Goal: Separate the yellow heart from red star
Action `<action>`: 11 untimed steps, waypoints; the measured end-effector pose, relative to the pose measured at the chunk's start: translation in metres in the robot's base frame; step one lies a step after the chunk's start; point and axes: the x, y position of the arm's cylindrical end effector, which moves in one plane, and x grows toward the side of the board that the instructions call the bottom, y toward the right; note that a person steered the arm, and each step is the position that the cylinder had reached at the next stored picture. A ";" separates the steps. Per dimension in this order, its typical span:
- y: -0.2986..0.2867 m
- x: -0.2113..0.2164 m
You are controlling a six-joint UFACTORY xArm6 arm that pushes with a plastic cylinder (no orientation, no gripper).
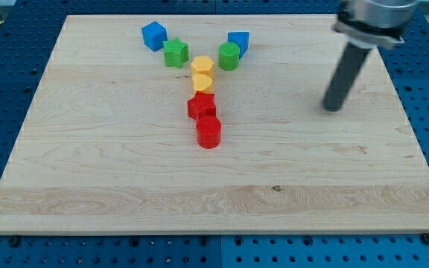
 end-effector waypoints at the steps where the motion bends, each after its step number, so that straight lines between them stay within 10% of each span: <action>1: -0.016 0.000; 11: -0.198 -0.041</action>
